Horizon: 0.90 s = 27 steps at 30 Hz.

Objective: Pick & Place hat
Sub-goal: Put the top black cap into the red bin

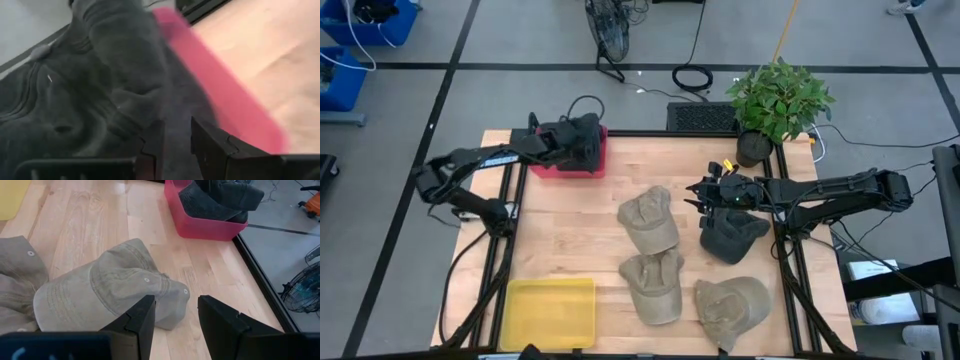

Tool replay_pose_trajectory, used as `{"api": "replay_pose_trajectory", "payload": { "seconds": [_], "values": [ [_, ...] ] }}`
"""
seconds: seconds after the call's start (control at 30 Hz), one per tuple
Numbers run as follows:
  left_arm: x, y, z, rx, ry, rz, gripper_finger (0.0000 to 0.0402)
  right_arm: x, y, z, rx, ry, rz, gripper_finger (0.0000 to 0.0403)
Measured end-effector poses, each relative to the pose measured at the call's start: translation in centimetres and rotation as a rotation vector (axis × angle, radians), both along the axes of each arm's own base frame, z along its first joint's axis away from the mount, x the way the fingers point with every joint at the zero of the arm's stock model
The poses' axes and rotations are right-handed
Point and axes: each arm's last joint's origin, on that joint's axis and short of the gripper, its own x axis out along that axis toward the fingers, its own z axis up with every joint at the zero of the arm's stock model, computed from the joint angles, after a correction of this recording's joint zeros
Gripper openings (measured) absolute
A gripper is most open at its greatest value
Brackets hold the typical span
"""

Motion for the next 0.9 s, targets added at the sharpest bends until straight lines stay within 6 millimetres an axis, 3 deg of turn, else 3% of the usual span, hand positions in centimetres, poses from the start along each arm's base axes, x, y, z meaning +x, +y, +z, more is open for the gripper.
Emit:
{"api": "replay_pose_trajectory", "payload": {
  "seconds": [0.27, 0.7, 0.9],
  "values": [
    [-1.5, 1.9, -2.6, -0.102, 0.164, 0.035, 0.0099, 0.0, 0.0, -0.1, -0.007, 0.013, 0.003, 0.0134],
    [-0.9, -0.2, -2.0, -0.182, 0.184, -0.411, 0.0099, 0.0, 0.0, -0.1, -0.005, 0.010, 0.001, 0.0134],
    [-0.7, -0.5, -1.8, -0.137, 0.273, -0.440, 0.0099, 0.0, 0.0, -0.1, -0.004, 0.010, 0.001, 0.0134]
  ]
}}
